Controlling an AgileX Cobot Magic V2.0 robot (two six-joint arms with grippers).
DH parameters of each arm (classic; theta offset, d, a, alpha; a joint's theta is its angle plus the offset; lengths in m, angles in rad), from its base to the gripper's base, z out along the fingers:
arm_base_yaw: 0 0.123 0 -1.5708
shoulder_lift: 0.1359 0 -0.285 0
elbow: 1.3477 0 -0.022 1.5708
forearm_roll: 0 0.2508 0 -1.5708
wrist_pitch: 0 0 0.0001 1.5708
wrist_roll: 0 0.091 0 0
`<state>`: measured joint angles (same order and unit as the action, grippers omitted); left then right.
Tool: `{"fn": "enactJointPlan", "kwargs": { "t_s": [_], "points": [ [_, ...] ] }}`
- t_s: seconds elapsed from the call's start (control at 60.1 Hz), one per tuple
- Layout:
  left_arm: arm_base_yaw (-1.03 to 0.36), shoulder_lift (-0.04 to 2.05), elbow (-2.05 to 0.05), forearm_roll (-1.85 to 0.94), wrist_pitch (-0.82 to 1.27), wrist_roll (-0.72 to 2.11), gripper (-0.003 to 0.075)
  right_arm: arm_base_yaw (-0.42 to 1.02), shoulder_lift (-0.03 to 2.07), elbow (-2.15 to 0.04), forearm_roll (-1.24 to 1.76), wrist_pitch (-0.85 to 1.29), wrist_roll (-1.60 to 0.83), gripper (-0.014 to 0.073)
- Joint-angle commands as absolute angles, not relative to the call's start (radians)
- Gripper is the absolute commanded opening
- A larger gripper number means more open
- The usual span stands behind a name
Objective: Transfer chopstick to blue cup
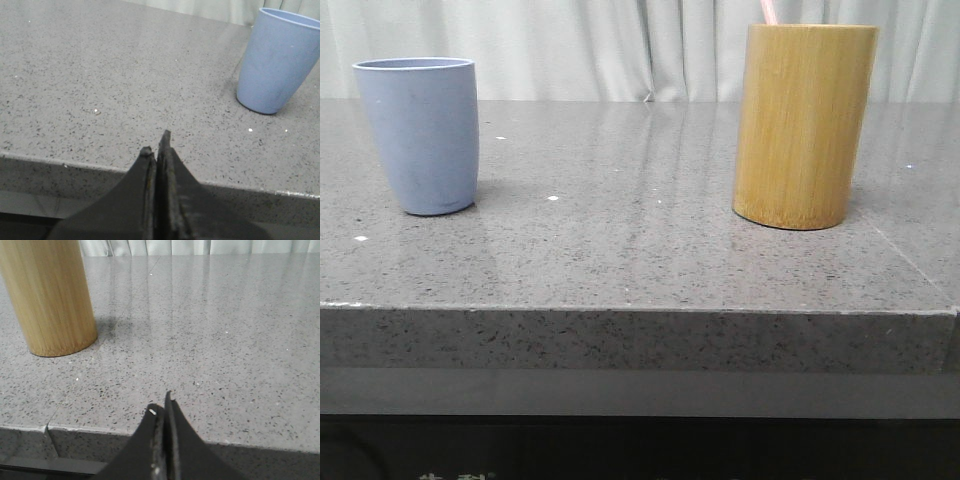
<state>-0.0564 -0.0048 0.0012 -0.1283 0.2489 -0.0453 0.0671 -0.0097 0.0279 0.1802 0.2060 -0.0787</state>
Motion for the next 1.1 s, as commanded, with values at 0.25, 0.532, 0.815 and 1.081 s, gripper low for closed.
{"fn": "enactJointPlan", "kwargs": {
  "t_s": [0.25, 0.532, 0.815, 1.081],
  "points": [
    [-0.055, -0.029, 0.003, -0.143, -0.066, -0.053, -0.0019, 0.060, -0.026, -0.020, 0.194, 0.025, -0.080, -0.0087],
    [-0.055, 0.037, -0.263, -0.073, 0.068, -0.053, -0.0019, 0.060, 0.049, -0.295, 0.218, 0.134, -0.080, -0.0077],
    [-0.055, 0.393, -0.533, -0.010, 0.164, -0.044, -0.0019, 0.060, 0.395, -0.531, 0.217, 0.220, -0.081, -0.0077],
    [-0.055, 0.512, -0.559, 0.000, 0.118, -0.044, 0.0000, 0.060, 0.481, -0.563, 0.217, 0.220, -0.081, -0.0076]
  ]
}}
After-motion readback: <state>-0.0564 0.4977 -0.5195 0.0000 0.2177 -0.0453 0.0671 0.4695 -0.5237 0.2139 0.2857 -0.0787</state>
